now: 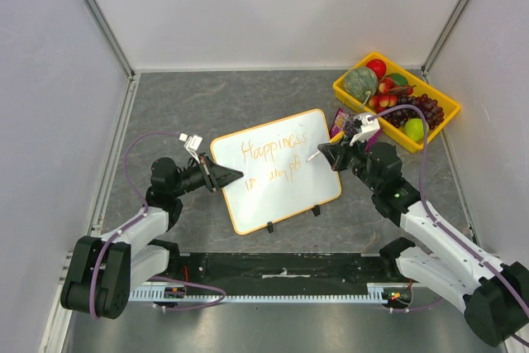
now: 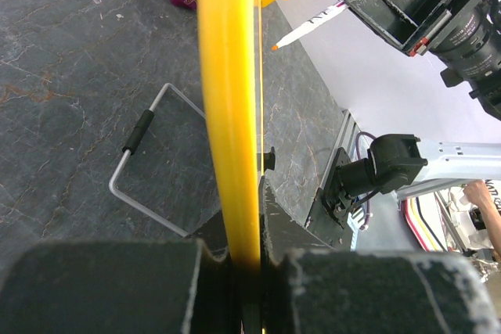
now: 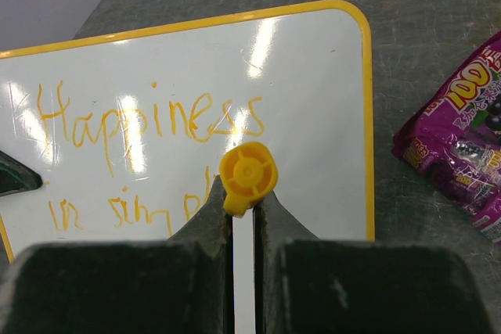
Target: Write a sentence on the whiteboard
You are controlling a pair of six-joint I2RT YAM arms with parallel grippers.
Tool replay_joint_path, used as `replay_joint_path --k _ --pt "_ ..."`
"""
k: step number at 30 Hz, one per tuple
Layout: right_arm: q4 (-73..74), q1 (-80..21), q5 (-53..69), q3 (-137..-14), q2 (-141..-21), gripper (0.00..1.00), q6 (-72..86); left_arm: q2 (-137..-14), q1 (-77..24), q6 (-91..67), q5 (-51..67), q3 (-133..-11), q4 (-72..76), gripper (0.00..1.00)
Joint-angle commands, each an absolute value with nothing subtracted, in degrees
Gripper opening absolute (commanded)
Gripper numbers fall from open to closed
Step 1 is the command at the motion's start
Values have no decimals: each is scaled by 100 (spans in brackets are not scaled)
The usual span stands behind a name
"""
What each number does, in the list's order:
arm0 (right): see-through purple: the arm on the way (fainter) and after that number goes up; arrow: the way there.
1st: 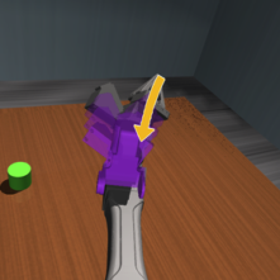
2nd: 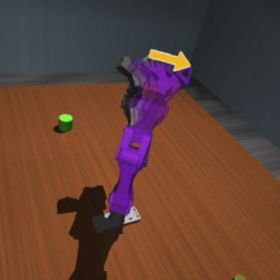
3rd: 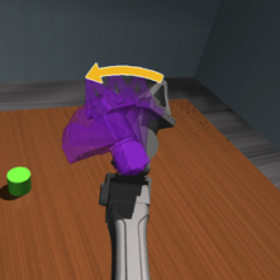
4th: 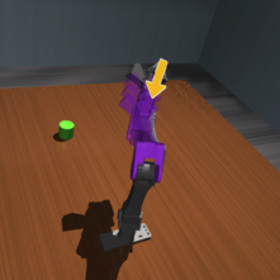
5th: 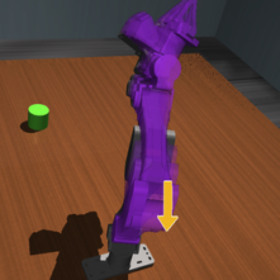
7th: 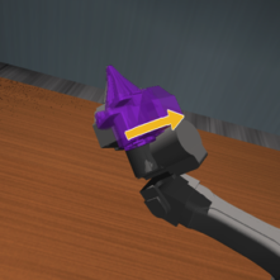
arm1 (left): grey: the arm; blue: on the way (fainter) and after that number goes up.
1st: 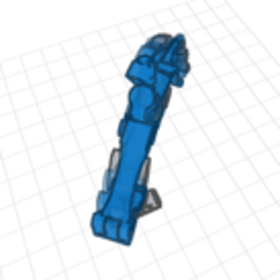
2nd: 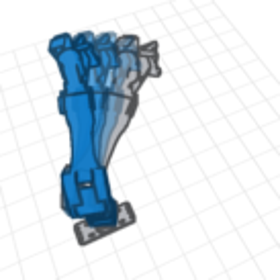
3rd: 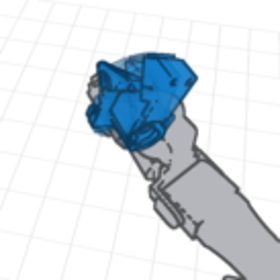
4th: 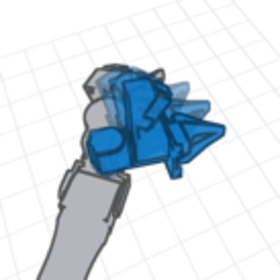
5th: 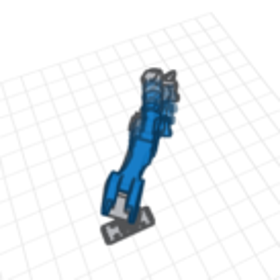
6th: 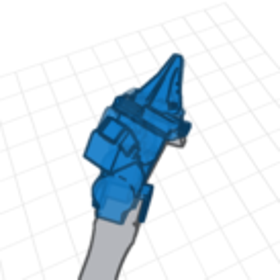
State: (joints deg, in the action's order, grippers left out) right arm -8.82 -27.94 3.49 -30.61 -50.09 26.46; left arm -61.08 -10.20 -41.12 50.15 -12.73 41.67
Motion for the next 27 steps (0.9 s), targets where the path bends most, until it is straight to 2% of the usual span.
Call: replay_joint_path --k 1,11,27 --pt "-1371 -2769 475 -3129 -5097 0 2751 -6161 -1020 -3190 4860 -1125 3735 2" --pt "-1635 -2769 316 -3129 -5440 0 2804 -6179 -1020 -3199 4869 -1125 3753 2" --pt "-1345 -2777 237 -3103 -5071 0 2777 -6153 -1020 -3199 4869 -1116 3744 2"
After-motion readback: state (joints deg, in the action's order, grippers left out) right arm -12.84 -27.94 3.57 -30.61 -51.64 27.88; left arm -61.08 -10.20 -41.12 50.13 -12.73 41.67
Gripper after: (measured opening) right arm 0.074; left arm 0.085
